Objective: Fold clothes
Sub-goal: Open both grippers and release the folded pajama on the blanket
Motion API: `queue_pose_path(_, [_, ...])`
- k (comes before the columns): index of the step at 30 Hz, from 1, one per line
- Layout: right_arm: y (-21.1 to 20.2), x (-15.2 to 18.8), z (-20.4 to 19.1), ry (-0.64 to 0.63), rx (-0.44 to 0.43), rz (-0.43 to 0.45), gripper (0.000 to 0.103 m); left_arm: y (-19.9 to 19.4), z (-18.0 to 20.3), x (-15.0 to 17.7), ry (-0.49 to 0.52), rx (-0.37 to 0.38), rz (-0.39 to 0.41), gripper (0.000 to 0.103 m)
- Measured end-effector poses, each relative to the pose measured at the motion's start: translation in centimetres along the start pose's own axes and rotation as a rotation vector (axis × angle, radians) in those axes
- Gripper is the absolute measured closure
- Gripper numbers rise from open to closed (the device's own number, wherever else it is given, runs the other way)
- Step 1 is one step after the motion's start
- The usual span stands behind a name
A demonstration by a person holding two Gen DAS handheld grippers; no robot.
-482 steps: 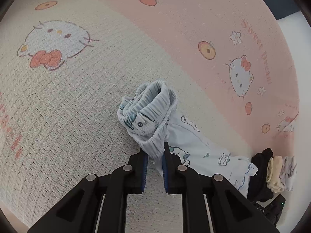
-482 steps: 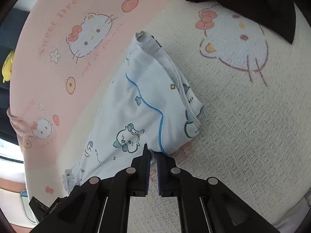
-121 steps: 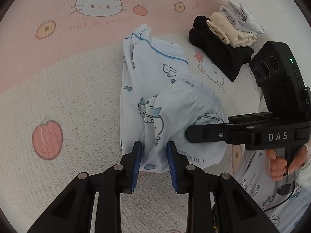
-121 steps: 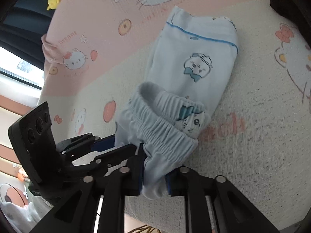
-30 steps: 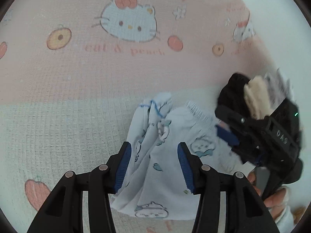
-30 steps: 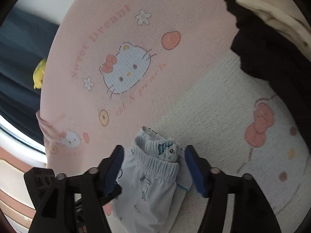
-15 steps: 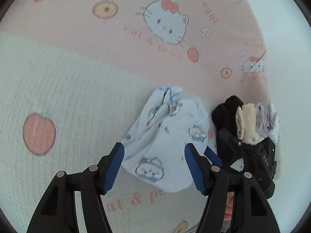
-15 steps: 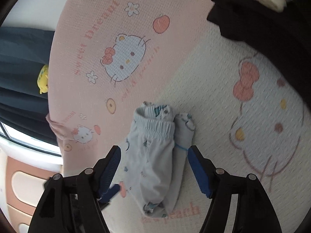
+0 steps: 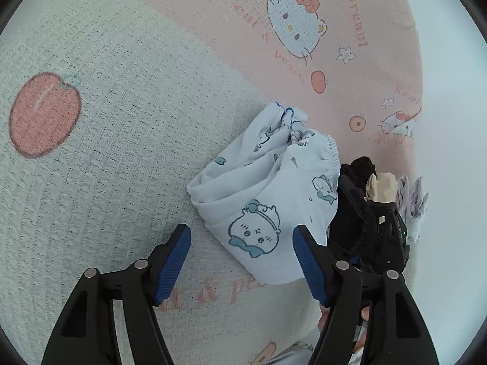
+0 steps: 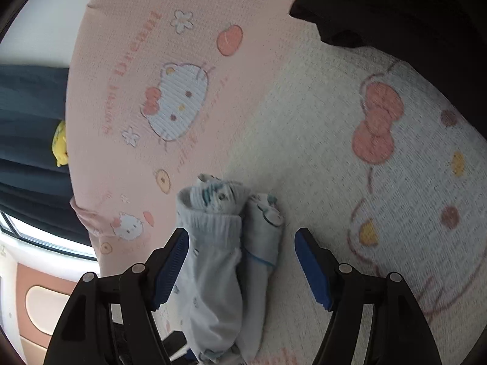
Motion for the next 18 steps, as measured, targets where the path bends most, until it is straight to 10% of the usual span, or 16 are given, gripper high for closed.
queue_pose_path(12, [2.7,1.2,-2.3,-0.225,0.08,-0.015,0.027,0.8,1.1,-0.3,0.089,-0.058,0.137,0.031])
queue_pose_path(18, [2.6,1.5,-1.7,-0.222,0.183,0.018,0.06,0.8,1.5,-0.4,0.199,-0.151,0.119,0.074])
Point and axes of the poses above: each gripper's, at about its wrist camera, not at the fingertips, and y roughly the way its jaws point, z to its right, x to its underside, the point moved 4 cm from there along y, roughly the way its jaws point, and after that the axes turned 1 degree about z, right-handed, at the moved point
